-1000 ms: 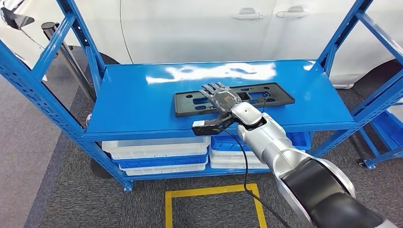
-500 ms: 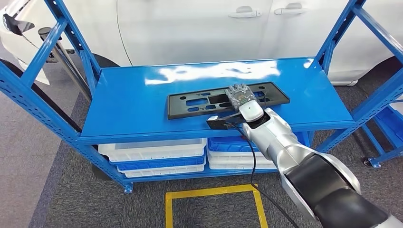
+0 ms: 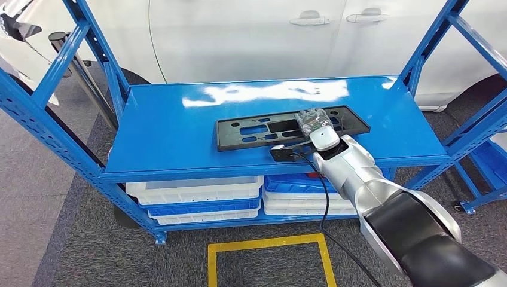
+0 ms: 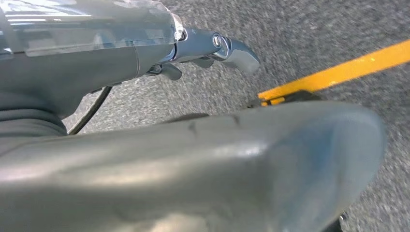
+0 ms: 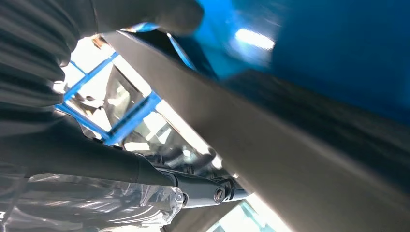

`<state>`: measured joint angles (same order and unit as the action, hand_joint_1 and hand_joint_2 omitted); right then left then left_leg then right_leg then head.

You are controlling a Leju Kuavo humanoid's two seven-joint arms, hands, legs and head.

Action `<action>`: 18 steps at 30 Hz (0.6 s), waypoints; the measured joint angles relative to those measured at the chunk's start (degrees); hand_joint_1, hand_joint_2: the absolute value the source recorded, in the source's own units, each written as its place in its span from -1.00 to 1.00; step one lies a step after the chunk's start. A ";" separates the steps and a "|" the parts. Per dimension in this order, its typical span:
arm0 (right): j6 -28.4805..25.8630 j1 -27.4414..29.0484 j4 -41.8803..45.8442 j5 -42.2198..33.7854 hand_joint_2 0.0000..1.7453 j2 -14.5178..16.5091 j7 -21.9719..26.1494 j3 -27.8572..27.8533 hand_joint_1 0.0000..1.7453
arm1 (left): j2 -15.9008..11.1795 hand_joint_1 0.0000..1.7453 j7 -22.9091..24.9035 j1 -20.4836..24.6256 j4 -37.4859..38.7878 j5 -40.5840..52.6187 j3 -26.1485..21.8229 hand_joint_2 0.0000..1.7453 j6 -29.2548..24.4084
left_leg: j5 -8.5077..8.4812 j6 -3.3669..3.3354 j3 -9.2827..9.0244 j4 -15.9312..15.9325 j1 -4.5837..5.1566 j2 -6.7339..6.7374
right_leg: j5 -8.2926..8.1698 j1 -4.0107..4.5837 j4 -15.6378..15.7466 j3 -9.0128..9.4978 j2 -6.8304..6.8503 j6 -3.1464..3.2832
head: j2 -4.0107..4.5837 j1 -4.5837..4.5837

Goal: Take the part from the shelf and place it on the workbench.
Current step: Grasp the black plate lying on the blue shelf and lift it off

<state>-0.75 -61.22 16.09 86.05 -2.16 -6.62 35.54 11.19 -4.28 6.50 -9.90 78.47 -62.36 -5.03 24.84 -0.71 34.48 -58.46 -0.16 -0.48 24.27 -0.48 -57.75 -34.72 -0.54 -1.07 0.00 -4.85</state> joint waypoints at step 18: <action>-17.36 -0.78 1.19 -6.91 1.00 1.94 9.65 -5.32 1.00 | 0.02 -1.00 0.02 0.55 0.00 0.07 -0.13 -1.00 -3.22 | 6.18 1.42 4.44 -10.53 -0.13 0.08 | -0.47 -0.27 0.18 -0.44 0.37 1.77 | 0.00 -0.02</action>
<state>-18.10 -62.00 17.28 79.14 -0.22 3.03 30.22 11.21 -4.26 7.05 -9.90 78.53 -62.49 -8.25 31.02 0.71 38.92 -68.99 -0.29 -0.41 23.81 -0.75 -57.57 -35.16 -0.17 0.70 0.00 -4.87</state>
